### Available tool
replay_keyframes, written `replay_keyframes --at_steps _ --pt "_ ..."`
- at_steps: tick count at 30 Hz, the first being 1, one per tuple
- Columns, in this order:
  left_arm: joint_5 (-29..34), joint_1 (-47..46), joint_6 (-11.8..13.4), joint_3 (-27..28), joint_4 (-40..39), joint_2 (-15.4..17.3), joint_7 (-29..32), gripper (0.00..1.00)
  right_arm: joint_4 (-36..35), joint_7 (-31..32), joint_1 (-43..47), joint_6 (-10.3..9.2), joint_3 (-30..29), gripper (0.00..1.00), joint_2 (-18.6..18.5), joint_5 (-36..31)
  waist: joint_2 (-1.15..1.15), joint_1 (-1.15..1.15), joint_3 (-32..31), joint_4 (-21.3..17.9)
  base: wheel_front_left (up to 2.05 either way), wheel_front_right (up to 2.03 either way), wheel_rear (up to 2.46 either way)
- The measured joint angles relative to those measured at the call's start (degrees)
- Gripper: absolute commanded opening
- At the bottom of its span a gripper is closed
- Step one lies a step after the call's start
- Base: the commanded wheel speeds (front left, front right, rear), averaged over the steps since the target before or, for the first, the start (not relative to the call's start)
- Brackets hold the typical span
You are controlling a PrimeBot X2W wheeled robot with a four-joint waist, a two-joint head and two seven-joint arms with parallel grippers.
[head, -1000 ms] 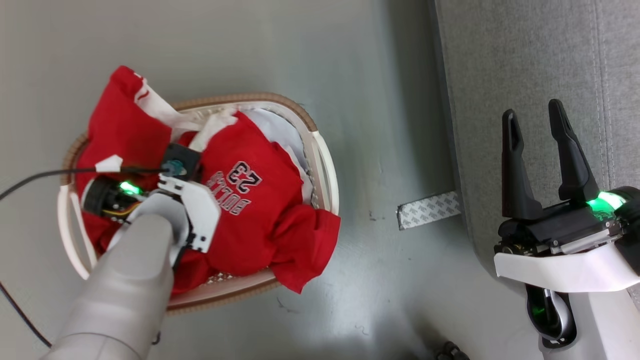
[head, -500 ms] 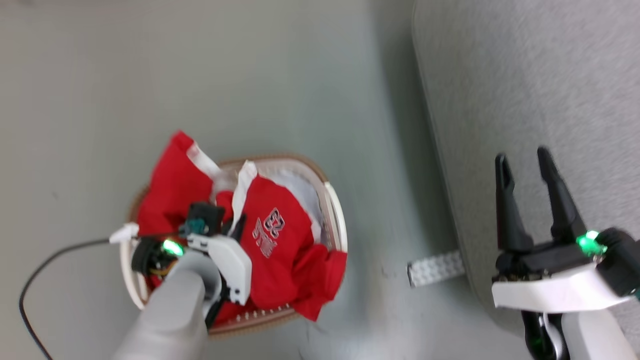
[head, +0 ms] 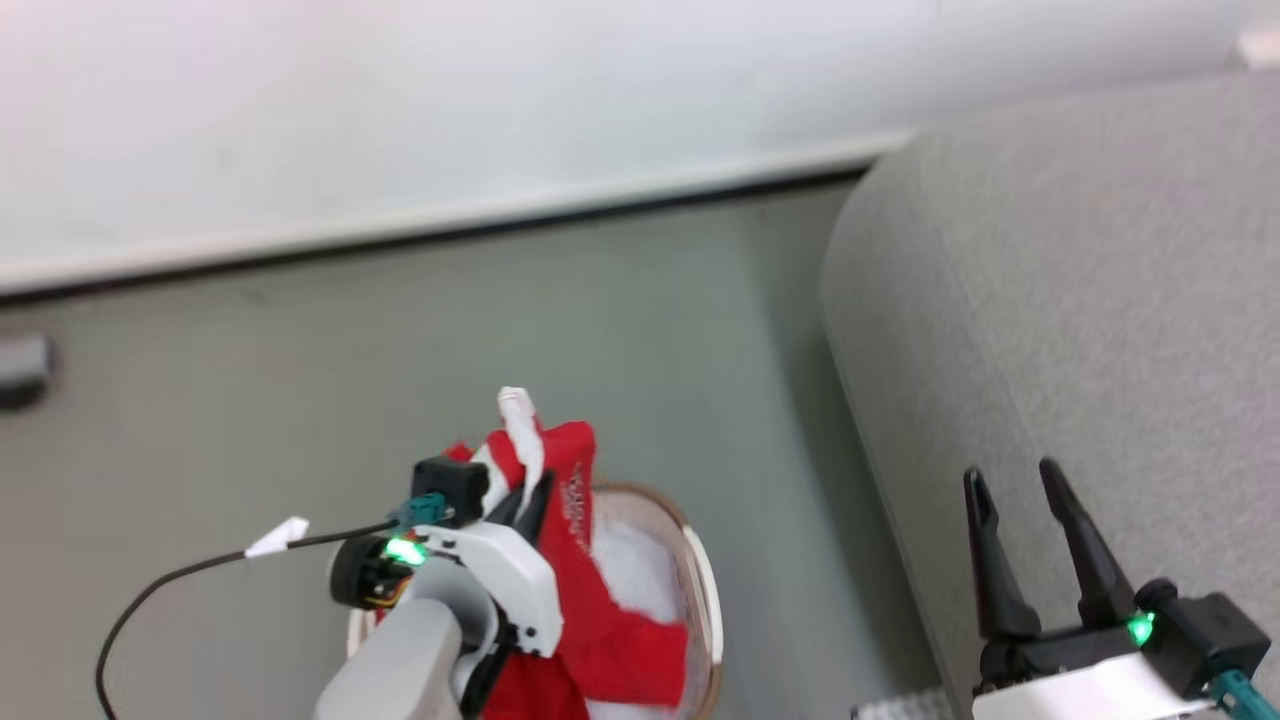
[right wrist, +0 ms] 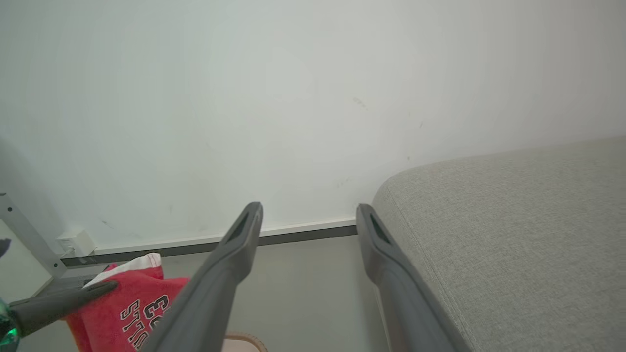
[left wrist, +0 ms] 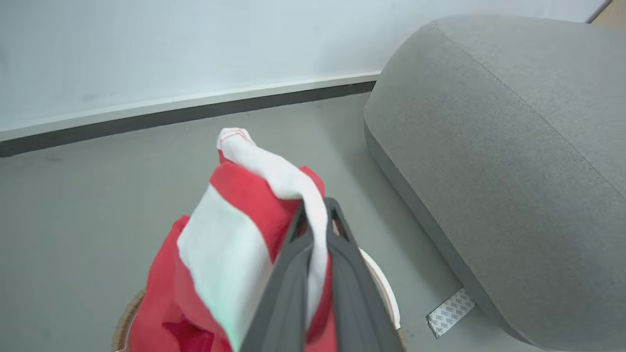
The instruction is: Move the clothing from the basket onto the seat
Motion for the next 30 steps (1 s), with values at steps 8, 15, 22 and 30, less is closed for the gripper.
replay_keyframes --at_steps 8,15,22,30 --pt "-3.7 2.8 0.0 -1.4 -11.9 1.6 4.2 0.00 1.2 0.0 2.8 -0.01 0.5 1.00 0.0 -2.2 0.00 -0.01 -8.4 1.1 0.00 0.00 0.00" --pt "-5.3 6.4 1.4 -1.7 -23.9 2.3 9.0 0.00 1.1 0.0 3.9 0.00 1.4 1.00 0.0 -4.2 0.00 -0.01 -12.6 2.1 0.00 0.00 0.00" --pt "-5.6 9.6 3.6 -2.4 -33.4 3.4 13.2 0.00 0.5 0.0 4.0 0.00 3.7 1.00 0.0 -7.6 0.00 0.00 -13.8 2.9 0.00 0.00 0.00" --pt "-5.6 12.4 5.1 -3.8 -42.4 4.7 16.9 0.00 1.5 0.0 1.4 0.00 11.8 1.00 0.0 -10.3 0.00 0.00 -14.4 3.2 0.00 0.00 0.00"
